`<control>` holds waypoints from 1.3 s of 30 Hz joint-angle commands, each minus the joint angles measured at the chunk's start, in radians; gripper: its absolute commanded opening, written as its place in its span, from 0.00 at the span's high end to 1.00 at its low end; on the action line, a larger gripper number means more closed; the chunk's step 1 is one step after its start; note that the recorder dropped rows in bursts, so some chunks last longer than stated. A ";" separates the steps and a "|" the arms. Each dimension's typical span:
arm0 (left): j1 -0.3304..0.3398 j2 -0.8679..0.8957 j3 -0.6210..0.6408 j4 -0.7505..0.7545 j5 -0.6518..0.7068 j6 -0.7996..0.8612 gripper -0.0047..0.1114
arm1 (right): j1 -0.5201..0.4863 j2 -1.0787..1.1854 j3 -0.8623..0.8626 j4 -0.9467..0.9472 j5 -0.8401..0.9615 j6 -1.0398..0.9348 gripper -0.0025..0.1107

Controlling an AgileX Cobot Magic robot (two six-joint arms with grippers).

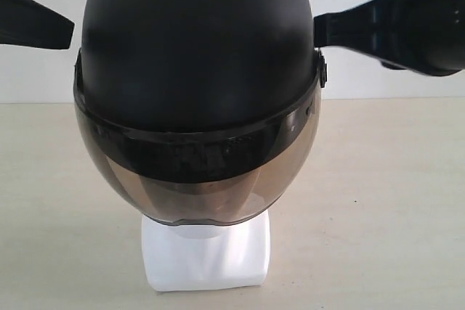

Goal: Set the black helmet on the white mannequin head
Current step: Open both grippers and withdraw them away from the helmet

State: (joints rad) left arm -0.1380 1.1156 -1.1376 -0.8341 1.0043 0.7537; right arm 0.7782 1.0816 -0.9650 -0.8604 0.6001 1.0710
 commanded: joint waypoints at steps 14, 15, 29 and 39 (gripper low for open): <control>-0.001 -0.366 0.112 -0.034 -0.132 -0.029 0.92 | -0.001 -0.260 -0.005 0.067 0.463 -0.165 0.98; -0.001 -0.389 0.123 -0.042 -0.125 -0.051 0.92 | -0.001 -0.271 -0.005 0.067 0.478 -0.165 0.98; -0.001 -0.583 0.152 -0.053 0.152 -0.144 0.92 | -0.001 -0.281 -0.005 0.067 0.480 -0.161 0.98; -0.001 -0.668 0.056 0.213 0.129 -0.315 0.92 | -0.001 -0.281 -0.005 0.067 0.480 -0.161 0.98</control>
State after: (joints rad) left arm -0.1380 0.4848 -1.0344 -0.7636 1.1737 0.5714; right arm 0.7782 0.8042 -0.9650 -0.7901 1.0789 0.9166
